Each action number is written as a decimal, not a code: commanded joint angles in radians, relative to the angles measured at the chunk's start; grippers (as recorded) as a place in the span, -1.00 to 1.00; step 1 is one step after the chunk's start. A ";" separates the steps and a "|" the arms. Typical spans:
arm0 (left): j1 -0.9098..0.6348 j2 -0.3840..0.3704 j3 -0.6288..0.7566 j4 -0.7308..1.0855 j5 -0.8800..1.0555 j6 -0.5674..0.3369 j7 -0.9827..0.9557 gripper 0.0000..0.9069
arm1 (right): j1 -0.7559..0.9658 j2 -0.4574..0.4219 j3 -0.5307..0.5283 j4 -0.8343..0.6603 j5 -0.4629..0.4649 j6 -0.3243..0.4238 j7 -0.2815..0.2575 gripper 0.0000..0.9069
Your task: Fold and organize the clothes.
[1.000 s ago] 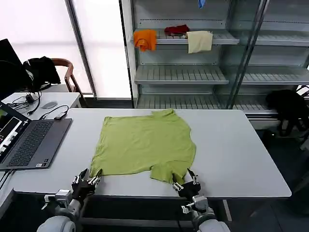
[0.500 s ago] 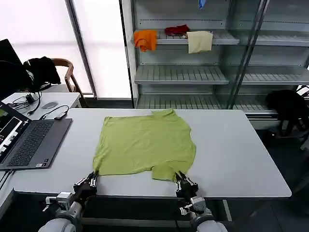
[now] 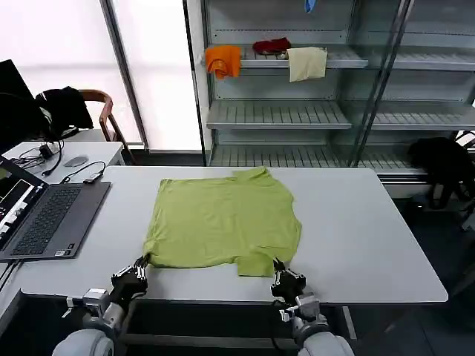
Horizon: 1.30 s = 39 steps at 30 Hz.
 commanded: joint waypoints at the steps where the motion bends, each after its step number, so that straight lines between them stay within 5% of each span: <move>1: -0.156 0.009 -0.007 0.040 -0.040 0.042 0.016 -1.00 | 0.153 0.057 0.002 -0.065 0.031 -0.042 0.015 -1.00; 15: -0.379 0.008 0.014 0.282 -0.041 0.088 -0.025 -1.00 | 0.446 0.130 -0.004 -0.368 0.000 -0.061 0.021 -1.00; 38: -0.432 0.018 0.055 0.342 0.064 0.091 -0.019 -0.98 | 0.538 0.150 0.014 -0.505 -0.056 -0.046 0.004 -1.00; 39: -0.434 0.020 0.056 0.345 0.066 0.090 -0.018 -0.98 | 0.539 0.152 0.014 -0.506 -0.057 -0.050 0.004 -0.60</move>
